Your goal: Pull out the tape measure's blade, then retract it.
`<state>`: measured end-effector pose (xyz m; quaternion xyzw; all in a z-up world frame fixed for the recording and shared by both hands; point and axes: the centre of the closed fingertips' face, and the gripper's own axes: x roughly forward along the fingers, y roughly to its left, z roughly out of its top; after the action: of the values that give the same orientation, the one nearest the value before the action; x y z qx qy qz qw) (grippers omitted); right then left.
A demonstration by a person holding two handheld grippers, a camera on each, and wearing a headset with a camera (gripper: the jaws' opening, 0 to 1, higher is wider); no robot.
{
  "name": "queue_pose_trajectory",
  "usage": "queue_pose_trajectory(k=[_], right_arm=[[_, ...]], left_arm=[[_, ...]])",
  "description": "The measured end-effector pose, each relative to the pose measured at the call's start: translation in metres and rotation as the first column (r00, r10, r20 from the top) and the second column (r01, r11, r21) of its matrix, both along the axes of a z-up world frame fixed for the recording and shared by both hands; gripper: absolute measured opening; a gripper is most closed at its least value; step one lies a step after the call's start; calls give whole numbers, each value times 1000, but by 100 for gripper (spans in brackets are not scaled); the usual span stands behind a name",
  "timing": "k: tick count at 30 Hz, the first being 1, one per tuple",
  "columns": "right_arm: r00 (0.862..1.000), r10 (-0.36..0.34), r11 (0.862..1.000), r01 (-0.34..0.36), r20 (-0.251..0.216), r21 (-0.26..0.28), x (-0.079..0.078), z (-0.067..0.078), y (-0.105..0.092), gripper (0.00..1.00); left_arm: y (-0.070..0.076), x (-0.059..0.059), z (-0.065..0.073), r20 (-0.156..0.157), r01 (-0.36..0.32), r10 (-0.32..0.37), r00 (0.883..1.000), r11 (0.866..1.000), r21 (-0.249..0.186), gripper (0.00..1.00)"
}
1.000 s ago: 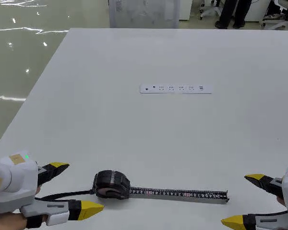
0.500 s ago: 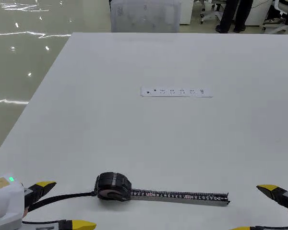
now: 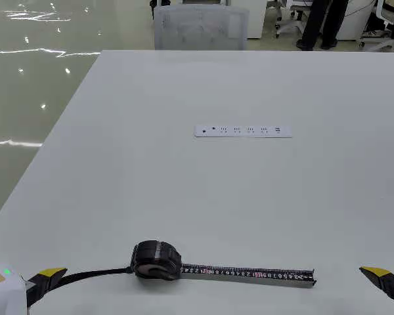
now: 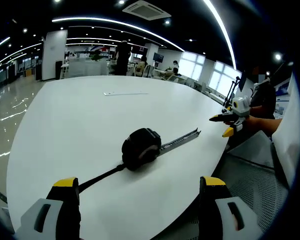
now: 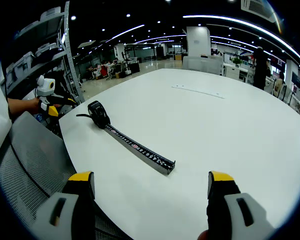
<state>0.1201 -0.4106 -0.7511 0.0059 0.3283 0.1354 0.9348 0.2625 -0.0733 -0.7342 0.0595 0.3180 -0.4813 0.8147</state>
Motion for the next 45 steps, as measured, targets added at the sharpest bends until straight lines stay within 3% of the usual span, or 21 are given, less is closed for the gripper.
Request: queue_pose_trajectory(k=[11,18,21,24,45], right_arm=[[999,-13,1000,14,30,-12,0,1,0,95],[1000,-15,1000,16,25,-14,-1,-4,2,95],[1000,-12,1000,12,17,-8,-3,-7,4,95],[1000,-9,1000,9,12,-9,-4,-7,5,95],[1000,0,1000,0,-2,1,-6,-10,8,95]], left_arm=[[1,7,5,53,-39,40,998,999,-21,97],[-3,7,9,58,-39,42,997,998,-45,98],[-2,5,6,72,-24,25,997,1000,-19,98],[-3,6,8,62,-38,40,997,999,-38,98],[-1,6,7,53,-34,35,998,999,-32,97]])
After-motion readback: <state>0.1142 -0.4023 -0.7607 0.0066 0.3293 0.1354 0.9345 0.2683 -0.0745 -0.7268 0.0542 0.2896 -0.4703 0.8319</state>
